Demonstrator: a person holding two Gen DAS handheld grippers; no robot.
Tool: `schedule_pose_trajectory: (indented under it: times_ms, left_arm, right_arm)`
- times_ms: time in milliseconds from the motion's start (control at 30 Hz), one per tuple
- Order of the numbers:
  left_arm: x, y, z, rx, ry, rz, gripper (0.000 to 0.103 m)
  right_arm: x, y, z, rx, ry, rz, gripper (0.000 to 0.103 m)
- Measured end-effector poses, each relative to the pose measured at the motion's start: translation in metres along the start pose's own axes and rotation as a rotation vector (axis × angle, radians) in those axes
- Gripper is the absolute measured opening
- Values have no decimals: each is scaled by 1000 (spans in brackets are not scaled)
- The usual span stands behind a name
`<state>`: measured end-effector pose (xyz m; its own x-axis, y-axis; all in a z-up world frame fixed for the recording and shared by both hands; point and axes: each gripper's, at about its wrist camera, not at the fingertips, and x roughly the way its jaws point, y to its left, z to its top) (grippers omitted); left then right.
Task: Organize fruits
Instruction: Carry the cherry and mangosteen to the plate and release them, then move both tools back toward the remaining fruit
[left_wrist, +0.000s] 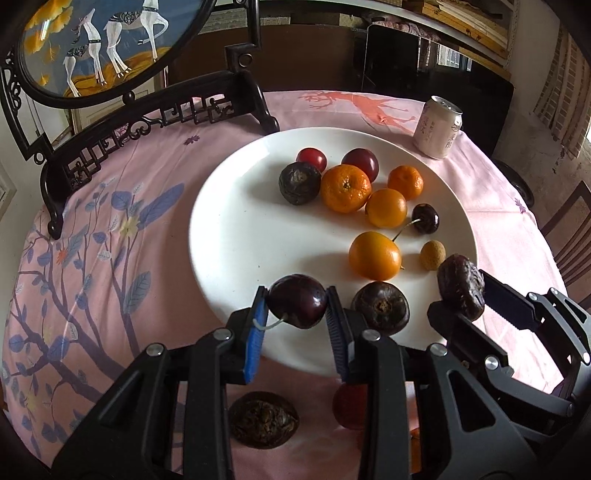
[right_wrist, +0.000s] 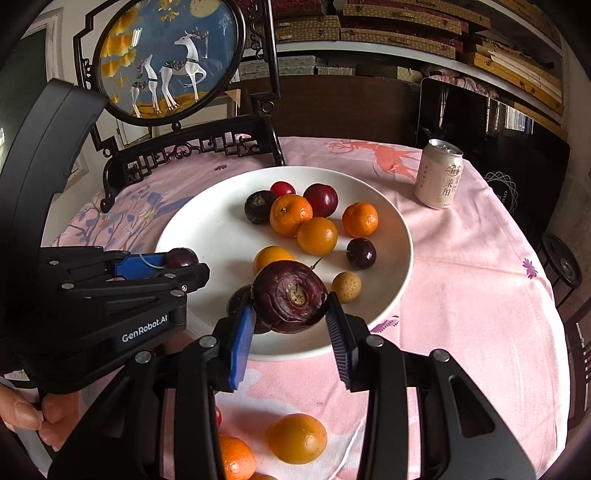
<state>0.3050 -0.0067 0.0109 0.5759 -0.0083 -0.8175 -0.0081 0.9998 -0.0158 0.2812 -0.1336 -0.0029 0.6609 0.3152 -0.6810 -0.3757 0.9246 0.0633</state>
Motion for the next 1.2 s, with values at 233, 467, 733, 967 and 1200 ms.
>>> schedule_pose_trajectory:
  times_ms: [233,467,733,967,1200]
  left_arm:
    - [13,-1,8,-28,-4,6,44]
    - [-9,-1,6,-4,-71,60,73]
    - [-38,21,-25,-59,-83,71,81]
    - [-61,43,-60,-122,-81,57,84]
    - [-71,49,-85,-127,-84,78,84]
  right_arm:
    - [15,2,1,-3,26,-15,45]
    - [-7,-8,-8,53,-16,-49,53]
    - [-38,-25,-33,99,-16,-45,54]
    - [-64,-22,-62,101,-4,-9,54]
    - [-78,-9,-82,75,12,8,55]
